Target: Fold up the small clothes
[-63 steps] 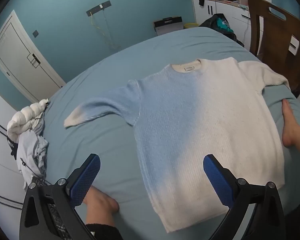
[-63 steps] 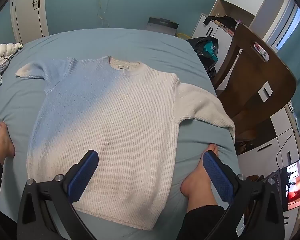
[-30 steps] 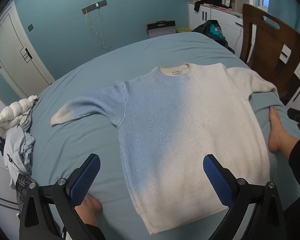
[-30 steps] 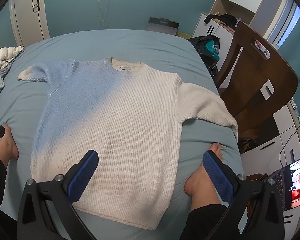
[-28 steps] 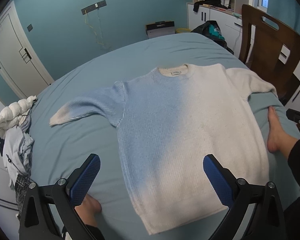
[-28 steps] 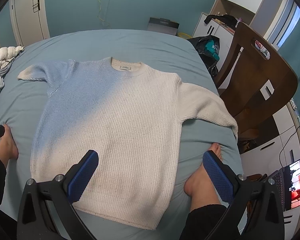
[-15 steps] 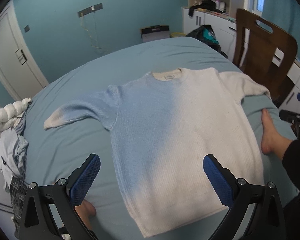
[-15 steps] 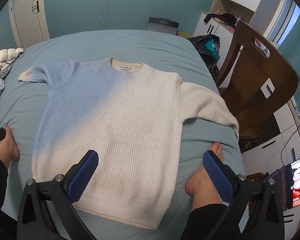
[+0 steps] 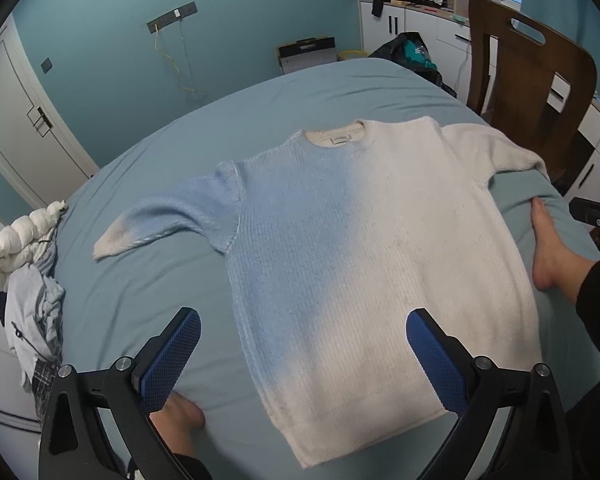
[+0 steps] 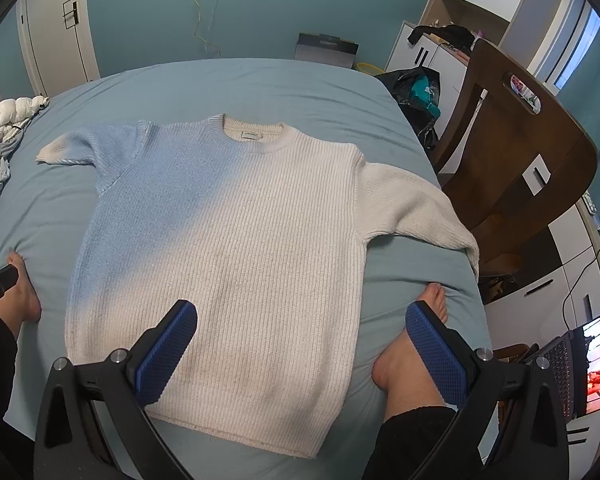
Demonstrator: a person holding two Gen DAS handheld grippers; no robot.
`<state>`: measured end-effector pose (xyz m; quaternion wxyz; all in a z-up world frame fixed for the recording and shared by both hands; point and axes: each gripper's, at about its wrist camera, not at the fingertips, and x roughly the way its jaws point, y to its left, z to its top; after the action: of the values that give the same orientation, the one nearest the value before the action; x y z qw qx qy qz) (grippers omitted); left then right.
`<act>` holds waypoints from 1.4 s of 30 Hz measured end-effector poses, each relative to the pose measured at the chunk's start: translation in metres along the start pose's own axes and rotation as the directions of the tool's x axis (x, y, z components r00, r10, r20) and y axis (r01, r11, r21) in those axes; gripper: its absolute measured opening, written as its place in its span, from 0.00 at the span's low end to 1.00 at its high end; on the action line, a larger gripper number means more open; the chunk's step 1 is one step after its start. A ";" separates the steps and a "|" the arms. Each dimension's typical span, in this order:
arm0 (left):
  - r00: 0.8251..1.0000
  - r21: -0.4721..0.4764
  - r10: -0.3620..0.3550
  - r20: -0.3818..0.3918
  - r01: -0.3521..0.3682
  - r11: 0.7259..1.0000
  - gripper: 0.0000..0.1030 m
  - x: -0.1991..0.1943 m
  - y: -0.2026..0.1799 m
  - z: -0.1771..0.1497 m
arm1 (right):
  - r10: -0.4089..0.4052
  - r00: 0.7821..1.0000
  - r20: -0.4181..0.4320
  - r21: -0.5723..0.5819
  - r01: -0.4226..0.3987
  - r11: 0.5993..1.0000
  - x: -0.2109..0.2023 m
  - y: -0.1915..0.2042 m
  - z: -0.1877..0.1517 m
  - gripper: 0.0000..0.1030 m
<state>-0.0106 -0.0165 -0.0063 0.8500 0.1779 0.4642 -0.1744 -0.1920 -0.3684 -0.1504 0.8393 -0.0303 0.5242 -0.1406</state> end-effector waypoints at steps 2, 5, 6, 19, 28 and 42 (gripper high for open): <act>1.000 0.000 -0.001 -0.001 0.001 1.000 1.00 0.000 0.000 0.000 | 0.000 1.000 0.000 0.001 0.000 1.000 0.000 0.000 0.000 0.99; 1.000 0.002 0.000 -0.007 0.000 1.000 1.00 0.001 0.000 -0.001 | -0.002 1.000 0.001 0.003 0.002 1.000 0.000 0.000 0.000 0.99; 1.000 0.003 0.003 -0.008 -0.003 1.000 1.00 0.002 -0.001 -0.001 | -0.002 1.000 0.002 0.005 0.002 1.000 0.000 0.001 0.000 0.99; 1.000 0.010 0.016 0.000 -0.016 1.000 1.00 0.002 0.000 -0.001 | -0.001 1.000 0.011 -0.001 0.001 1.000 -0.003 0.001 0.000 0.99; 1.000 0.013 0.020 0.006 -0.020 1.000 1.00 0.001 -0.001 -0.002 | -0.001 1.000 0.013 0.001 0.001 1.000 -0.004 0.001 0.000 0.99; 1.000 0.015 0.025 0.003 -0.025 1.000 1.00 0.001 -0.001 -0.002 | -0.002 1.000 0.016 -0.006 0.003 1.000 -0.004 0.002 0.000 0.99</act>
<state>-0.0119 -0.0164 -0.0080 0.8513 0.1896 0.4596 -0.1675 -0.1934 -0.3658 -0.1470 0.8431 -0.0347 0.5181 -0.1397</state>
